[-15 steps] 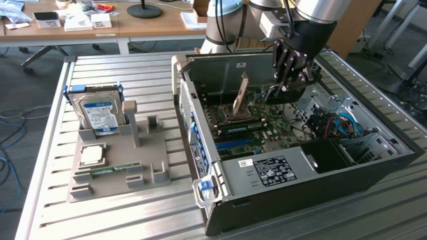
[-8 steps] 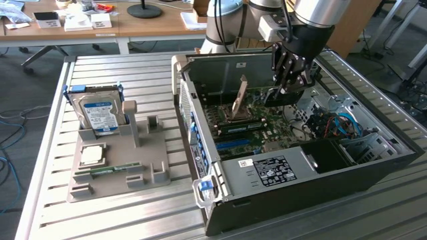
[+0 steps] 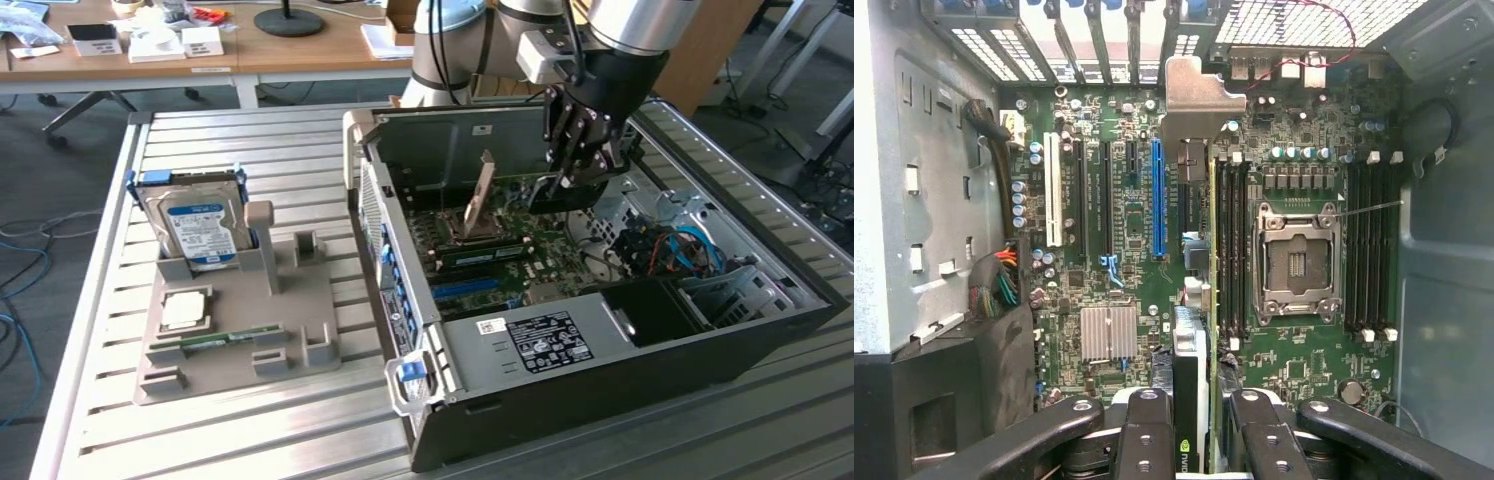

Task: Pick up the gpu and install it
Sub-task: 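Insert the gpu into the slot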

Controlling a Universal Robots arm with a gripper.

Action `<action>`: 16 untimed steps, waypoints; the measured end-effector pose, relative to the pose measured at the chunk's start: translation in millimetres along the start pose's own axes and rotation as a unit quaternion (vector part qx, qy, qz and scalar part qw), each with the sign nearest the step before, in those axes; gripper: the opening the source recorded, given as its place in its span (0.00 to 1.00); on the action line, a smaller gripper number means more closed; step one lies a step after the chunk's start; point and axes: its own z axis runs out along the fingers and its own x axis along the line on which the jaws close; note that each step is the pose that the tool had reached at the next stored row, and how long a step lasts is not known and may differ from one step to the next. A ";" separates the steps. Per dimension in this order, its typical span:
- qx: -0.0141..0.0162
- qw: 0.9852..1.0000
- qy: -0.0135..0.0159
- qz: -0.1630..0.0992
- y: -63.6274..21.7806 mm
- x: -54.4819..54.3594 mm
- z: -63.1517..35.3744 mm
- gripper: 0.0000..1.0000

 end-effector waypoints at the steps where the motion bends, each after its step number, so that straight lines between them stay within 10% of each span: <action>1: 0.000 1.000 0.000 0.000 0.0 0.0 0.3 0.27; 16: 0.000 1.000 0.000 0.000 1.1 0.6 6.8 0.27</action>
